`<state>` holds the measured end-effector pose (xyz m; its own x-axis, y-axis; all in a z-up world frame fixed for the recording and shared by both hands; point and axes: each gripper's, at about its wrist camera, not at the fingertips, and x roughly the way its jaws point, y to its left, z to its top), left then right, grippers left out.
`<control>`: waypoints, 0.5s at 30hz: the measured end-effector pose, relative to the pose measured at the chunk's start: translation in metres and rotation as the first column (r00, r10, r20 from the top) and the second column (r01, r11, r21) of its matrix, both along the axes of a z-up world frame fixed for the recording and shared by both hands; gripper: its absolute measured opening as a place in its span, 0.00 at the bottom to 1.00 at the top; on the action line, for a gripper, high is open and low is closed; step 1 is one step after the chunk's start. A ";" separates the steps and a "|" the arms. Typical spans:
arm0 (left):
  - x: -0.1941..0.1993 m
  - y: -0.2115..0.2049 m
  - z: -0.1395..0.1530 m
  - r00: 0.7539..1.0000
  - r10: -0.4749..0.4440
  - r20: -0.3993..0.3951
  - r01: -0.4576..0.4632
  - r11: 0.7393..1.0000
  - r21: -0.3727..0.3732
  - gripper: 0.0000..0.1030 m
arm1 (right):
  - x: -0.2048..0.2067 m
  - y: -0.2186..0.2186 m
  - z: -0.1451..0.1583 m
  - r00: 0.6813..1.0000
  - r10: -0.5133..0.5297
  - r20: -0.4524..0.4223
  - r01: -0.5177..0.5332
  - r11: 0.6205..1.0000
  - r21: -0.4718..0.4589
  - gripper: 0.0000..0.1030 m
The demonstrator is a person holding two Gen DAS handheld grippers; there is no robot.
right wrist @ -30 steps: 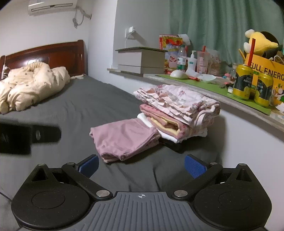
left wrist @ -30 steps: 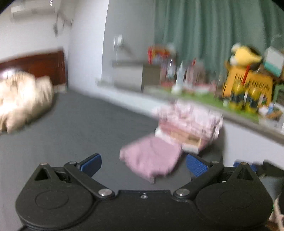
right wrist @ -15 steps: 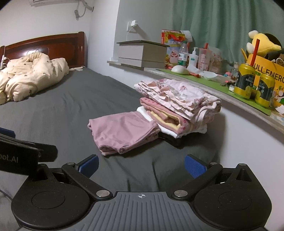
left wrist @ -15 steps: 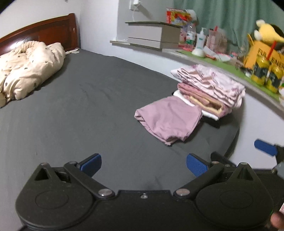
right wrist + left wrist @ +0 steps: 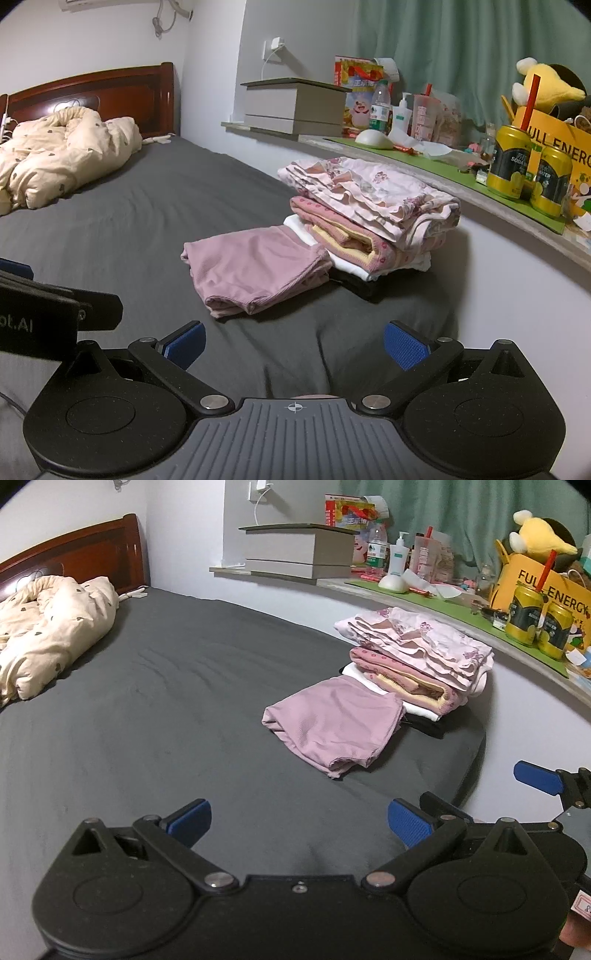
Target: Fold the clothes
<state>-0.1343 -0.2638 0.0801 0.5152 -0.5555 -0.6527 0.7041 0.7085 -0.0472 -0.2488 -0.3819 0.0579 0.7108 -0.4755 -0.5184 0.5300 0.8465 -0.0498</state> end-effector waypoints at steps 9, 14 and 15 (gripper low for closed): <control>0.003 0.001 0.000 1.000 0.021 -0.006 -0.021 1.000 -0.001 1.00 | 0.001 0.002 -0.001 1.000 0.005 -0.006 -0.005 1.000 -0.007 1.00; 0.001 -0.001 -0.002 1.000 0.022 -0.008 -0.022 1.000 0.006 1.00 | 0.001 0.002 -0.001 1.000 0.008 -0.009 -0.008 1.000 -0.007 1.00; 0.001 -0.002 -0.003 1.000 0.022 -0.008 -0.022 1.000 0.006 1.00 | 0.001 0.001 -0.001 1.000 0.008 -0.010 -0.008 1.000 -0.006 1.00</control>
